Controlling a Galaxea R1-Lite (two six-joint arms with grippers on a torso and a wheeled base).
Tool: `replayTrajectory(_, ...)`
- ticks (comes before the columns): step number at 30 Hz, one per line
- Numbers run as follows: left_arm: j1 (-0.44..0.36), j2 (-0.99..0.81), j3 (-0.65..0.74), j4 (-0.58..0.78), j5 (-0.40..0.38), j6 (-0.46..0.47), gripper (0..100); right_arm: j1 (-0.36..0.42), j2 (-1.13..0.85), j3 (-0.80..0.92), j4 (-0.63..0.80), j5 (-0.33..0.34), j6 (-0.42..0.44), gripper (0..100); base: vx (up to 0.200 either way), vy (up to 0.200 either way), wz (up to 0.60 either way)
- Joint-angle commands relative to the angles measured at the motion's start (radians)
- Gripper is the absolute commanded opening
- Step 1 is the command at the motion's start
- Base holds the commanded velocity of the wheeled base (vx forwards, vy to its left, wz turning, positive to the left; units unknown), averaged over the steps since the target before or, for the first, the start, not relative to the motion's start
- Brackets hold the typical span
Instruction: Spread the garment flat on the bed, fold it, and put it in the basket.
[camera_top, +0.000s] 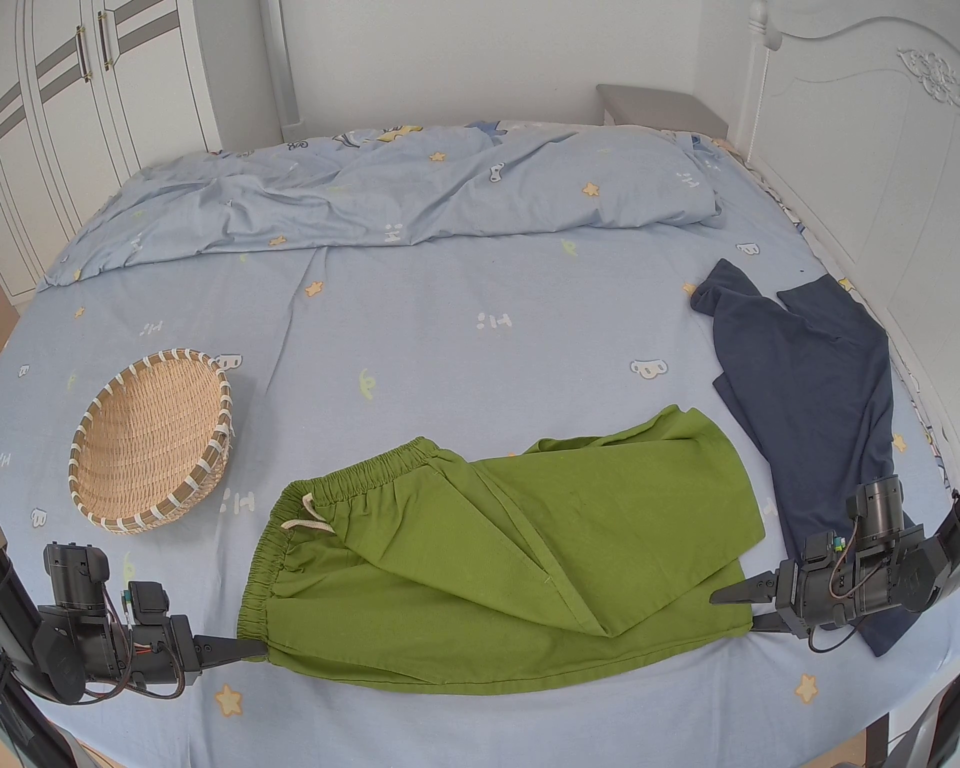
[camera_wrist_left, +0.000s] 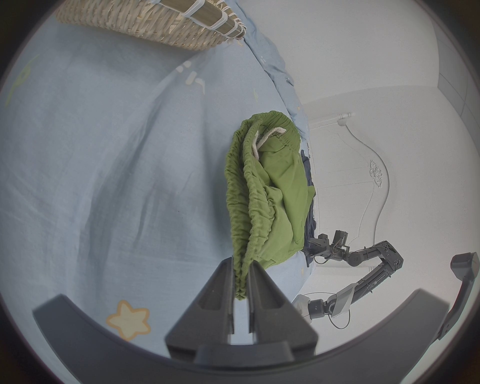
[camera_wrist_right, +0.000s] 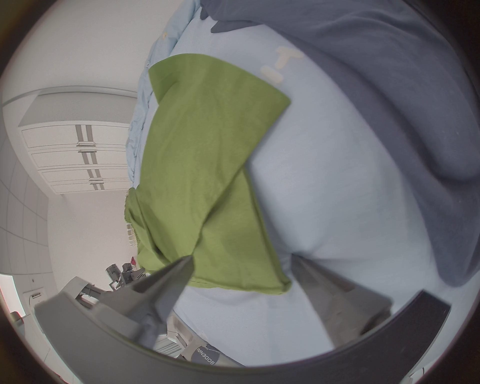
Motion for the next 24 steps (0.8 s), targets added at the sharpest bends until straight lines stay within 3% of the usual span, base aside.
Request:
replayTrajectory(1,0.000,0.000,0.001,0.000,0.000,0.000,0,-0.006,0.010,-0.002,-0.001,-0.003,-0.001,0,0.000,0.000,0.00)
replayTrajectory(16,0.002,0.007,0.000,0.007,0.000,-0.004,0,-0.003,0.016,0.015,-0.015,-0.005,-0.001,0,0.000,0.000,0.00)
replayTrajectory(24,0.000,-0.008,-0.005,0.069,0.018,-0.010,0,0.009,-0.209,0.056,0.106,-0.008,0.001,0,0.000,0.000,0.00)
